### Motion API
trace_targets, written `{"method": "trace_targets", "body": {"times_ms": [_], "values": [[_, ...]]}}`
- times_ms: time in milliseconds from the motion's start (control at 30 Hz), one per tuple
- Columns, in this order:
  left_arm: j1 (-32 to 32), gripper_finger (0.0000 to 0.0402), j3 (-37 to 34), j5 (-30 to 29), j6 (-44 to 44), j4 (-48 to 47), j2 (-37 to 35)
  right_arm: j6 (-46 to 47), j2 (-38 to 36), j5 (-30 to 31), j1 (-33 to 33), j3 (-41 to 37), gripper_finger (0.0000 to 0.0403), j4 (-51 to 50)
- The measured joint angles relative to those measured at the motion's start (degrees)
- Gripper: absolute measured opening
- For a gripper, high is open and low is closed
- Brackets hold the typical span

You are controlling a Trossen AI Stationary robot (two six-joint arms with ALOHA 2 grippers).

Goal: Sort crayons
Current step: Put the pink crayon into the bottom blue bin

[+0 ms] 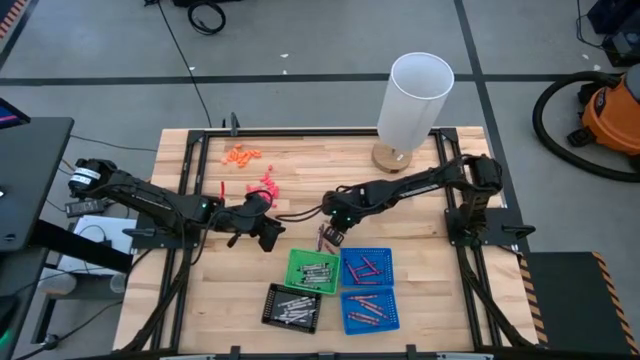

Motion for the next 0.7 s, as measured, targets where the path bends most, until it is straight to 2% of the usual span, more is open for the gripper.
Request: {"method": "trace_targets", "body": {"times_ms": [333, 433, 500, 600, 700], "values": [[0.1, 0.0142, 0.0, 0.0, 3.1, -0.1, 0.0, -0.3, -6.7, 3.1, 2.2, 0.0, 0.0022, 2.4], [0.1, 0.0142, 0.0, -0.9, 3.1, 0.0, 0.0, -0.8, -7.9, 2.2, 3.5, 0.0, 0.0023, 4.4], [0.1, 0.0142, 0.0, -1.4, 3.2, 0.1, 0.0, -2.2, -8.3, -1.6, 4.8, 0.0, 0.0023, 7.3], [0.1, 0.0142, 0.0, -1.8, 3.2, 0.1, 0.0, -4.1, -8.3, -12.3, 7.4, 0.0, 0.0023, 11.3], [0.1, 0.0142, 0.0, -1.8, 3.1, 0.1, 0.0, -3.8, -8.3, -18.3, 10.8, 0.1, 0.0023, 9.8]]}}
